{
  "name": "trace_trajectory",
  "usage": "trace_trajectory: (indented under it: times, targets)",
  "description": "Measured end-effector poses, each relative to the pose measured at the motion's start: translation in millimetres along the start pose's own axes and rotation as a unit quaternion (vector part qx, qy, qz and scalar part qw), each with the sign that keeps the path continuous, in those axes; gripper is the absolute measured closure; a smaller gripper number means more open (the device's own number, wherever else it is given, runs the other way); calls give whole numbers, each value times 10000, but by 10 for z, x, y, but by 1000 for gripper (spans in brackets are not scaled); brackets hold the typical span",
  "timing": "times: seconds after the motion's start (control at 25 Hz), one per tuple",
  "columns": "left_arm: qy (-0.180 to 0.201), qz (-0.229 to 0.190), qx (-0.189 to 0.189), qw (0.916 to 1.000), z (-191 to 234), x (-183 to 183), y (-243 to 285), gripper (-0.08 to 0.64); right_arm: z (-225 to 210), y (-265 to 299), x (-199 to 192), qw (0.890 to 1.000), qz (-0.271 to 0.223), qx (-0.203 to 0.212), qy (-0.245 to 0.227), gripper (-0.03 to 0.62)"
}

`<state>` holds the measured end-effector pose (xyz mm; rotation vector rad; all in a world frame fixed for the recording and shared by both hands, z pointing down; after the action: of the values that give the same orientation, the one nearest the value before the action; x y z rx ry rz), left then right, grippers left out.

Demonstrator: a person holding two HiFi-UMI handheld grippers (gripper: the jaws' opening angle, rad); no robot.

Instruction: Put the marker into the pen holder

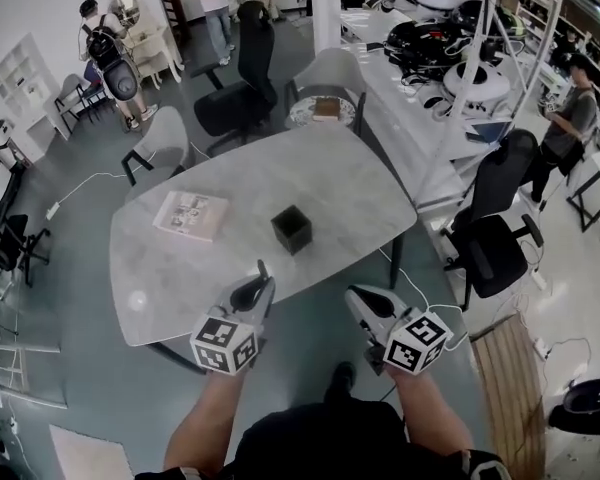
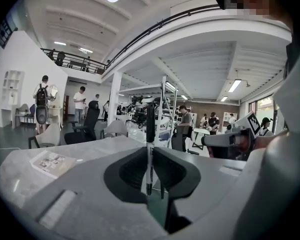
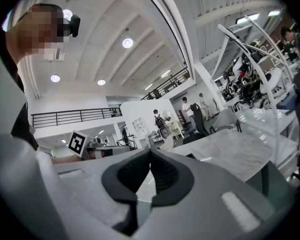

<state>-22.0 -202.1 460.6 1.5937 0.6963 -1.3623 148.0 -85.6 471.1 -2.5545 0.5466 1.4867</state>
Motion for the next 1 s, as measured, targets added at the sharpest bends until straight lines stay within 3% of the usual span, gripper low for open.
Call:
trace_trajectory:
  times: [0.48, 1.0]
  targets:
    - [-153, -60, 391, 9991, 120, 226, 710, 514, -624, 341, 466, 9983, 305, 495, -24, 589]
    - [-318, -360, 357, 9982, 1069, 374, 1126, 514, -804, 1434, 814, 9968, 533, 516, -290, 589]
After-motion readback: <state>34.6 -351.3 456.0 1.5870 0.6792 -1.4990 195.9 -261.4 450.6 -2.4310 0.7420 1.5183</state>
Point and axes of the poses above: the fingertips, and each gripper's own axes: y forward along the fingers, z to its left, x out of its top, the point moved 4 cm from there along -y, backward along the fingers, and after that the axes turned 6 degrees about y, right-handed, at the moved point
